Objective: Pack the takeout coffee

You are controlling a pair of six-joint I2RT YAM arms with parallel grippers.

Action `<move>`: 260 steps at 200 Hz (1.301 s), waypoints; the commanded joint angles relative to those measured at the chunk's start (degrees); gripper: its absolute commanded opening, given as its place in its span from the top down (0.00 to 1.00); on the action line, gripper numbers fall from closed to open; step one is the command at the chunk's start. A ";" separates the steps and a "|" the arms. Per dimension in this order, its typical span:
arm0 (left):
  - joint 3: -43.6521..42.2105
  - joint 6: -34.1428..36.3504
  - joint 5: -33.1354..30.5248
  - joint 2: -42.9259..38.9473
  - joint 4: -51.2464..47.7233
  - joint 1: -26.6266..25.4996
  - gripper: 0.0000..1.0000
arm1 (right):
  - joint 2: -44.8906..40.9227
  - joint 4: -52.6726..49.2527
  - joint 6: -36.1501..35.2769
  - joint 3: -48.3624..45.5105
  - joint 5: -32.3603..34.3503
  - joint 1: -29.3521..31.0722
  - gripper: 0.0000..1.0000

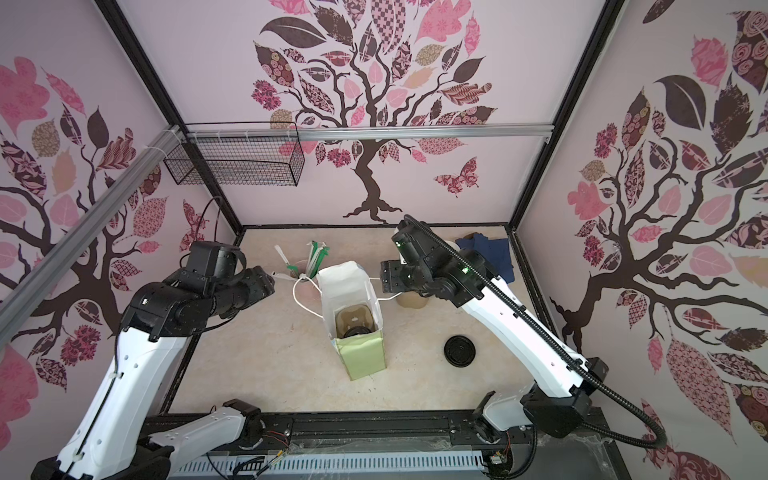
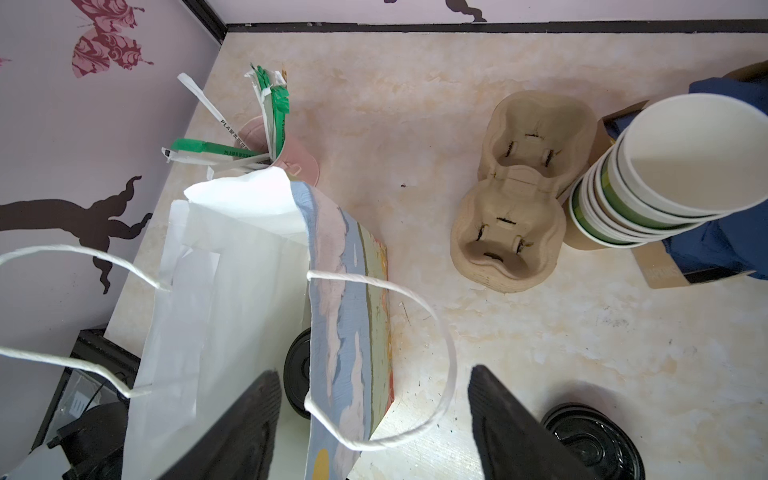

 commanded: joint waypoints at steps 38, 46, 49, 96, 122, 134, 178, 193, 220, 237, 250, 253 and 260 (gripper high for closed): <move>1.50 5.66 2.99 5.14 5.12 3.13 0.38 | -5.21 1.67 2.83 -5.91 -0.42 -2.27 0.26; 1.72 5.73 4.44 5.97 5.57 3.97 0.40 | -5.45 1.68 3.00 -6.28 -0.61 -2.35 0.26; 1.73 5.74 4.77 6.17 5.87 3.96 0.41 | -5.49 1.68 3.03 -6.44 -0.65 -2.35 0.26; 1.58 5.84 7.80 5.62 6.55 4.13 0.43 | -5.38 3.85 1.19 -6.14 -5.82 -2.66 0.25; -0.54 6.81 12.15 2.02 8.68 4.14 0.39 | -4.20 6.68 -2.83 -5.59 -14.38 -2.70 0.23; -1.57 6.67 13.16 -0.42 9.72 4.16 0.37 | -3.22 7.21 -4.64 -5.62 -17.52 -2.70 0.23; 2.26 2.07 21.07 -4.38 11.44 4.19 0.28 | 0.32 3.21 -9.92 -1.13 -16.71 -2.70 0.23; 4.30 0.96 26.05 -3.18 11.12 4.02 0.27 | 0.79 2.56 -10.06 0.74 -16.71 -2.70 0.23; 2.32 6.11 24.40 -2.38 10.03 3.98 0.25 | -0.69 6.68 -10.19 -2.31 -14.77 -2.65 0.22; -0.23 6.81 16.23 -2.46 9.87 4.06 0.24 | -2.38 8.90 -7.73 -5.30 -8.52 -2.70 0.22; -0.80 6.74 12.16 -2.01 10.97 4.15 0.23 | -3.23 9.12 -5.18 -5.63 -4.93 -2.79 0.22; -0.77 6.60 11.16 -1.78 11.27 4.20 0.24 | -3.40 9.22 -4.70 -5.77 -4.29 -2.87 0.22; -0.50 5.57 8.19 -1.01 11.38 4.20 0.24 | -3.83 9.55 -3.68 -6.32 -2.97 -3.02 0.22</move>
